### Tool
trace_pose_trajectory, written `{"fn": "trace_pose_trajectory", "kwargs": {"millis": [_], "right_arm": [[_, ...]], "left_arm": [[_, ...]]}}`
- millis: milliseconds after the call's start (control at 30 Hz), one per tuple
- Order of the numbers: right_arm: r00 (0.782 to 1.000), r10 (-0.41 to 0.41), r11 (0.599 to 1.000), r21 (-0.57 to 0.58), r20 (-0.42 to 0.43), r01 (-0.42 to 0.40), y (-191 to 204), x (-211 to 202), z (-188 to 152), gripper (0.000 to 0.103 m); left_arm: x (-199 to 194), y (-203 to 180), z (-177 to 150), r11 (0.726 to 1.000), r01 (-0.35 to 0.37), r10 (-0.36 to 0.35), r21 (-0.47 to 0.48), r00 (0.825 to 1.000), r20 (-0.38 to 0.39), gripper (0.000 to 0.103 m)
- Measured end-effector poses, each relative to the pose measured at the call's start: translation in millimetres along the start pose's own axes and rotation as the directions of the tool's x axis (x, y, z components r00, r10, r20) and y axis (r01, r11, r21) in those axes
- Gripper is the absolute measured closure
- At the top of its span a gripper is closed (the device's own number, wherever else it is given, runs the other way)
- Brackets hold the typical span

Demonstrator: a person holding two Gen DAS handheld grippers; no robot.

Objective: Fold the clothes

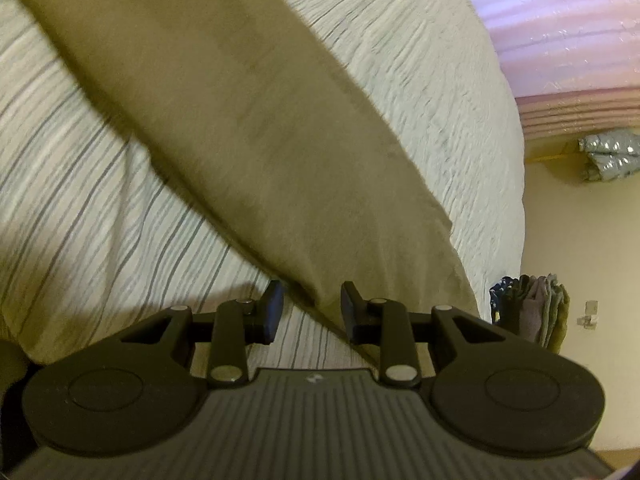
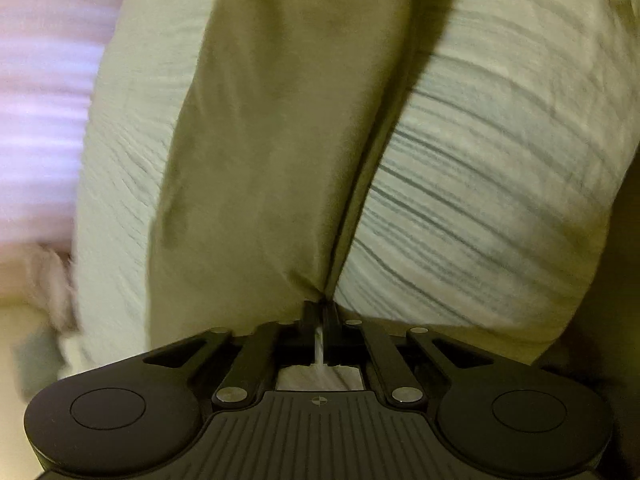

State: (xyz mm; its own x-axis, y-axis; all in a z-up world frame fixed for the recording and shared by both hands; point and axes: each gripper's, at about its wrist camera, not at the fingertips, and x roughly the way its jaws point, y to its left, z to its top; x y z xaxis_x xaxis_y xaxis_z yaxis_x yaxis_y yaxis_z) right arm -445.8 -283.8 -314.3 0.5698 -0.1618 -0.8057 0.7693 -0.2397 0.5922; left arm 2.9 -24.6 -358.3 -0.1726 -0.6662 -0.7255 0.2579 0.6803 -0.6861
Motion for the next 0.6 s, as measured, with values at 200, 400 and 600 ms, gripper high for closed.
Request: {"fn": "trace_pose_trajectory", "kwargs": {"millis": [200, 400, 600], "right_arm": [[0.985, -0.071, 0.918, -0.376, 0.159, 0.127, 60.3, -33.0, 8.6, 0.102], [0.915, -0.217, 0.651, -0.648, 0.340, 0.395, 83.3, 4.9, 21.1, 0.102], [0.864, -0.329, 0.596, -0.626, 0.381, 0.503, 46.9, -15.2, 14.8, 0.102]], "left_arm": [[13.3, -32.8, 20.3, 0.971, -0.040, 0.026, 0.235, 0.998, 0.062, 0.078], [35.3, -38.5, 14.5, 0.912, -0.108, 0.087, 0.396, 0.994, 0.071, 0.078], [7.9, -21.0, -6.7, 0.894, -0.156, 0.156, 0.421, 0.987, 0.034, 0.079]]}}
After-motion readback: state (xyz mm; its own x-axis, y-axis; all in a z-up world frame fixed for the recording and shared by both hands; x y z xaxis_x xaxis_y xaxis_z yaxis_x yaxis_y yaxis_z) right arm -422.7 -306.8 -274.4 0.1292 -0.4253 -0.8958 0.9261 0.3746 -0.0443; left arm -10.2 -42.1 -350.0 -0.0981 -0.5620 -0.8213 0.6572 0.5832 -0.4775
